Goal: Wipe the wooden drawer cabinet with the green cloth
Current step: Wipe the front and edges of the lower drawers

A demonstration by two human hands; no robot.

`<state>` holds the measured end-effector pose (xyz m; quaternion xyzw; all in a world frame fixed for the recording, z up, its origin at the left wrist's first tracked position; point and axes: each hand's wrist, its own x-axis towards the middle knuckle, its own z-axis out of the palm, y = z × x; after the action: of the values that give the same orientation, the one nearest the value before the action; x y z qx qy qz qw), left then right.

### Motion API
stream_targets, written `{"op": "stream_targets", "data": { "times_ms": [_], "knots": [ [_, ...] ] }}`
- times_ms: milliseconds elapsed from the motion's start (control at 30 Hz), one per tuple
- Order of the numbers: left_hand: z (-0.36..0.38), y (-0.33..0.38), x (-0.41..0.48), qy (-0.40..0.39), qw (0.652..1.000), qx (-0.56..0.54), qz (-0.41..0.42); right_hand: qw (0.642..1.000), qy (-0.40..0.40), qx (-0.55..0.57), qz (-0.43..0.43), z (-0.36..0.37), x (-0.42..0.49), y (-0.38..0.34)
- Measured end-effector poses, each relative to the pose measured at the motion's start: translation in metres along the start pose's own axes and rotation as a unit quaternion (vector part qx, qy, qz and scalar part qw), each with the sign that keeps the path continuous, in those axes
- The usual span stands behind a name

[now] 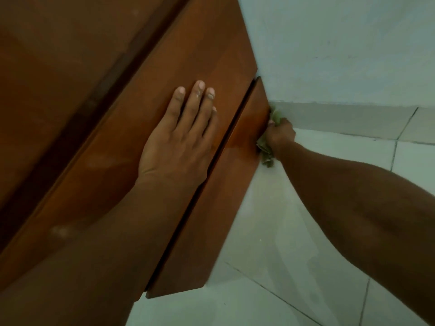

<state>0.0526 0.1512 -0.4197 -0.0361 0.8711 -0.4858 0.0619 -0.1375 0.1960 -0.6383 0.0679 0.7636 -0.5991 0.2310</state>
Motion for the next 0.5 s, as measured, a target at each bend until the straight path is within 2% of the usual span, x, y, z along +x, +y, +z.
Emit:
{"op": "stream_targets", "data": {
  "times_ms": [67,133,200,267,300,400,500],
  "knots": [
    [-0.001,0.001,0.001,-0.016,1.000,-0.017,0.000,0.999,-0.027,0.017,0.041,-0.016,-0.008,-0.009],
    [-0.004,-0.001,0.001,-0.036,0.998,-0.057,0.002,0.997,-0.068,0.014,0.043,-0.030,-0.026,-0.026],
    [-0.011,-0.003,-0.001,-0.061,0.992,-0.112,0.007,0.983,-0.168,-0.069,0.006,-0.048,-0.046,-0.050],
    [-0.020,-0.005,-0.007,-0.082,0.978,-0.190,0.006,0.936,-0.282,-0.201,-0.058,-0.073,-0.075,-0.082],
    [-0.025,-0.007,-0.011,-0.092,0.968,-0.234,-0.001,0.911,-0.311,-0.257,-0.085,-0.086,-0.087,-0.099],
    [-0.049,-0.019,-0.024,-0.108,0.933,-0.344,-0.015,0.860,-0.308,-0.382,-0.142,-0.112,-0.108,-0.146],
    [-0.078,-0.042,-0.039,-0.123,0.910,-0.390,-0.070,0.830,-0.289,-0.443,-0.176,-0.126,-0.128,-0.193]
  ]
}}
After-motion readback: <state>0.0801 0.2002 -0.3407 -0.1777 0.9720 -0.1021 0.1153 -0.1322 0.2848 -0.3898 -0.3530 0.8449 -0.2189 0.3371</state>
